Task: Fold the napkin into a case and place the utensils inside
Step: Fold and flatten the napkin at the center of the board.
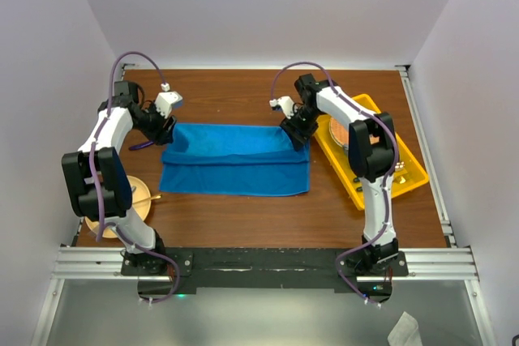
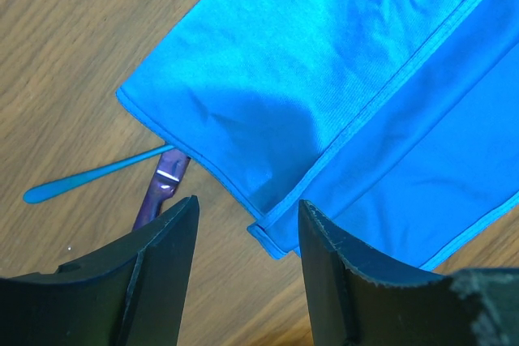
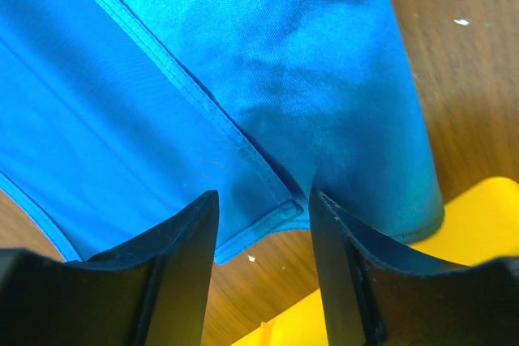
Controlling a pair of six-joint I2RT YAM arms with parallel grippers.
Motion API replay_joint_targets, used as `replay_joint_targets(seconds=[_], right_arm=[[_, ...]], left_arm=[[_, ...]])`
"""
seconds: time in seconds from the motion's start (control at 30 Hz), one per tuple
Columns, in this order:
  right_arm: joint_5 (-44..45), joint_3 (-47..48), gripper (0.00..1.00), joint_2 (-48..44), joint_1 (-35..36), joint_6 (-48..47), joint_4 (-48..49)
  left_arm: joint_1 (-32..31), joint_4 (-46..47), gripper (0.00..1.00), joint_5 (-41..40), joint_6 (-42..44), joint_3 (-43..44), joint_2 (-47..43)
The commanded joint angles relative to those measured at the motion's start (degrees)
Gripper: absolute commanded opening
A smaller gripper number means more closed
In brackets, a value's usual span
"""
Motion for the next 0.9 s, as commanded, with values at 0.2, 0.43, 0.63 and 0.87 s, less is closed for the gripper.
replay_joint_targets(seconds=[0.2, 0.43, 0.63, 0.87], right_arm=[[1.92, 1.88, 0.29, 0.51, -0.25, -0.49, -1.76], [-0.97, 2.24, 0.00, -3.36, -0.17, -1.54, -4.05], [-4.23, -0.31, 0.00, -6.08, -0.25, -3.82, -6.78], [-4.93, -2.34, 0.00, -6.88, -0.17, -4.79, -7.74]], left_arm=[[-0.31, 1.24, 0.57, 0.52, -0.87, 2.70, 1.12], [-0.31, 0.45, 0.52, 0.52, -0.52, 3.41, 2.08], [-0.31, 0.10, 0.49, 0.69, -0.43, 4.11, 3.31], [-0.31, -0.16, 0.49, 0.51, -0.43, 4.99, 4.46]])
